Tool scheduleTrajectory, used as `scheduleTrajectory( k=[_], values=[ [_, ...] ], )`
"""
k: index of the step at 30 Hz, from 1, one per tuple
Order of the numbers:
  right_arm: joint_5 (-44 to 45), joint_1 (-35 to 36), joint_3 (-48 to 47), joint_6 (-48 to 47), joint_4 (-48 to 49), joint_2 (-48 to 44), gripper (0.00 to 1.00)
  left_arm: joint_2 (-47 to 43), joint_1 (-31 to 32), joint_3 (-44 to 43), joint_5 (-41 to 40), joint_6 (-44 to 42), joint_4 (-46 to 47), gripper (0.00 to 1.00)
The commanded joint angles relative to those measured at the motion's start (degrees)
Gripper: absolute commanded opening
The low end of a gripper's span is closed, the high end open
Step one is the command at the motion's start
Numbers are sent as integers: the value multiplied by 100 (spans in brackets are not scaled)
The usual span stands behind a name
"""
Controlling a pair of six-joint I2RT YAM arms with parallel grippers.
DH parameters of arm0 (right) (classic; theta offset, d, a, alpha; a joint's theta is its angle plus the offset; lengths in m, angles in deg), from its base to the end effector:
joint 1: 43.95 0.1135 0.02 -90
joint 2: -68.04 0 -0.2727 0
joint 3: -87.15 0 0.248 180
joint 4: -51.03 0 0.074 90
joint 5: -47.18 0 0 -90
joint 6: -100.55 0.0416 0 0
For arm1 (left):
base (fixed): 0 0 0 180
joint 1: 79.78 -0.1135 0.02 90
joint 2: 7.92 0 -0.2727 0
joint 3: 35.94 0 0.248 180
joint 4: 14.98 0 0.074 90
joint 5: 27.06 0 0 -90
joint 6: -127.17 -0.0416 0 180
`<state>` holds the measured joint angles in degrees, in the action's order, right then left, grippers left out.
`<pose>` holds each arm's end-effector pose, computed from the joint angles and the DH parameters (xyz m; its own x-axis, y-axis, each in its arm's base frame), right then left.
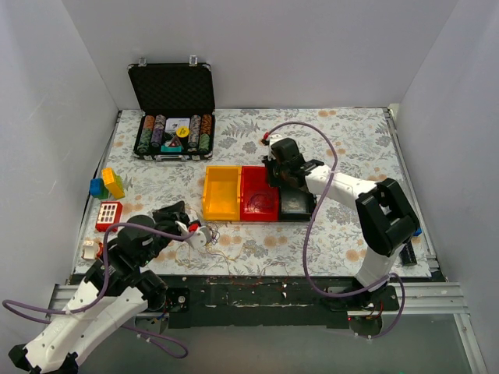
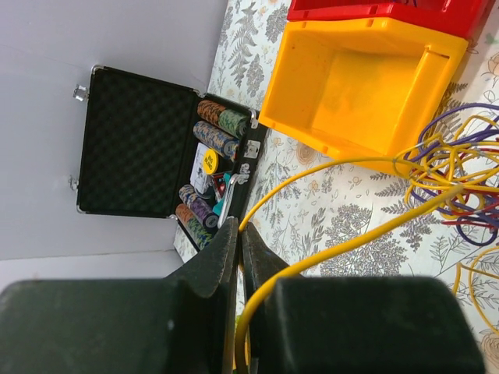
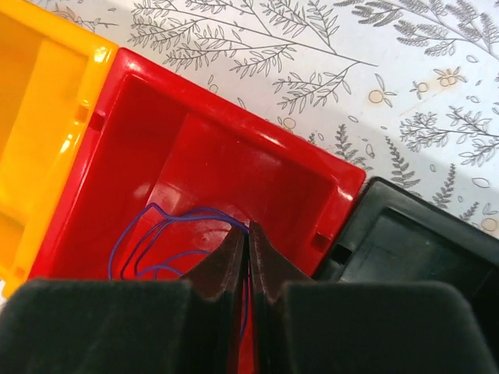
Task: Untangle the cables
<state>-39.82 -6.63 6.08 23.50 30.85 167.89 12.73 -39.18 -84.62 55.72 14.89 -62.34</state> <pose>0.3125 0.2355 0.2297 -0.6158 -0.1880 -0.7652 -0.4464 0.8834 0.1422 0.0736 -0.0562 0.2881 -0.0219 0.5142 -0.8574 0.6094 0.6868 0.3963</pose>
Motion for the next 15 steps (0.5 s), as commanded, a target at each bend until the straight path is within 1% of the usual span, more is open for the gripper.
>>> scheduleTrajectory(
  k=[1,4,7,12,14,15],
  values=[
    [16,82,-552,58,47,253,15,97,-26,-241,133,154,190,0],
    [86,91,-894,67,-94,455,29,150,-26,-268,133,180,199,0],
    [165,100,-1150,85,-209,544,40,177,-35,-276,125,198,251,0],
    [157,109,-1327,67,-323,352,47,229,-26,-294,134,189,348,0],
    [60,100,-1265,50,-297,176,58,265,-26,-303,142,242,374,0],
    [60,109,-1265,32,-366,123,60,282,-34,-303,142,242,375,0]
  ],
)
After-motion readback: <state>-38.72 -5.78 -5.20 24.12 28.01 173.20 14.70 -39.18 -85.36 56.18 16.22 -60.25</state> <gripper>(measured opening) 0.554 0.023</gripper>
